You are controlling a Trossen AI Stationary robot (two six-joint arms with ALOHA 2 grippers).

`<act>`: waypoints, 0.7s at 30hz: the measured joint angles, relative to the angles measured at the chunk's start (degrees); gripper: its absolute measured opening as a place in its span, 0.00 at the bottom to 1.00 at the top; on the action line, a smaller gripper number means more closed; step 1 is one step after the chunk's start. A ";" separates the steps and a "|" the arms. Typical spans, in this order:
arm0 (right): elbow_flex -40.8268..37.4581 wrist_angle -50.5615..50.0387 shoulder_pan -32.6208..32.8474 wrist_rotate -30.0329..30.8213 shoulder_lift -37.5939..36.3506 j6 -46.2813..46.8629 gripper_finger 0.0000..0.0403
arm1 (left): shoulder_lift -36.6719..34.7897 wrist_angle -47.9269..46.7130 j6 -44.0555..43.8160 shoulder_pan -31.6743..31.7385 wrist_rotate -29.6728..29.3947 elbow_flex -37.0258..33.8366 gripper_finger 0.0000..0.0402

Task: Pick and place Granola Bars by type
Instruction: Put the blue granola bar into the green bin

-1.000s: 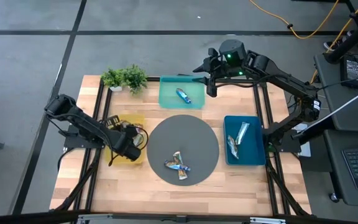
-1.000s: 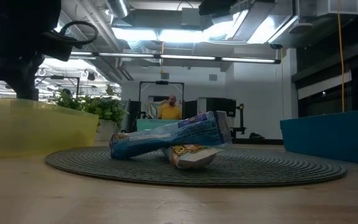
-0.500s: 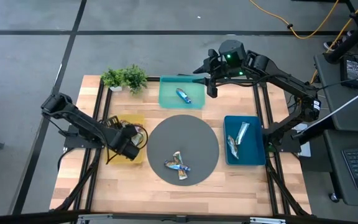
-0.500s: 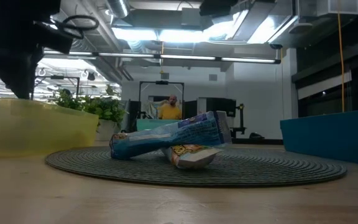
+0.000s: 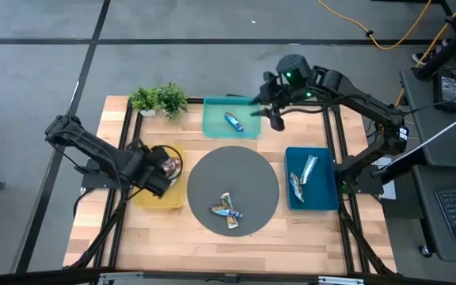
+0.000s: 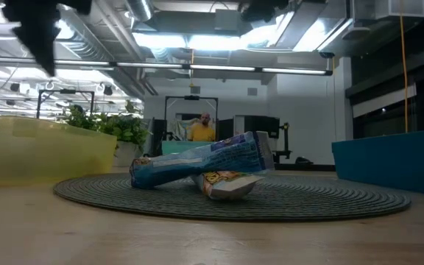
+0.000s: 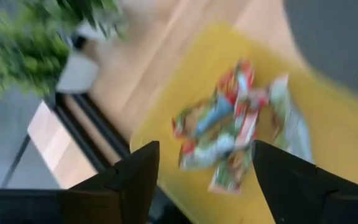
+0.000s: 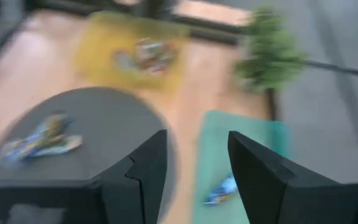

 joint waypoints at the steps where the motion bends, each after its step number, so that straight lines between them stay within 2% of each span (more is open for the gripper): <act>1: -0.01 -1.55 0.22 -2.10 0.00 -0.41 0.43 | -0.26 -0.03 -0.24 0.00 -1.69 0.79 0.61; 5: -0.01 -7.51 2.44 -6.49 0.00 -3.55 0.43 | -1.28 -0.24 -1.61 0.00 -9.63 4.09 0.60; 12: 0.00 -14.18 9.35 -6.74 0.00 -11.61 0.43 | -1.72 -0.22 -1.74 0.00 -19.70 6.02 0.58; 16: 0.00 -15.23 12.62 -7.87 0.00 -13.87 0.43 | -1.72 -0.24 -0.91 0.07 -22.39 6.02 0.57; 21: 0.00 -15.07 14.36 -10.20 0.00 -13.99 0.43 | -1.70 -0.24 1.10 1.06 -22.99 6.02 0.57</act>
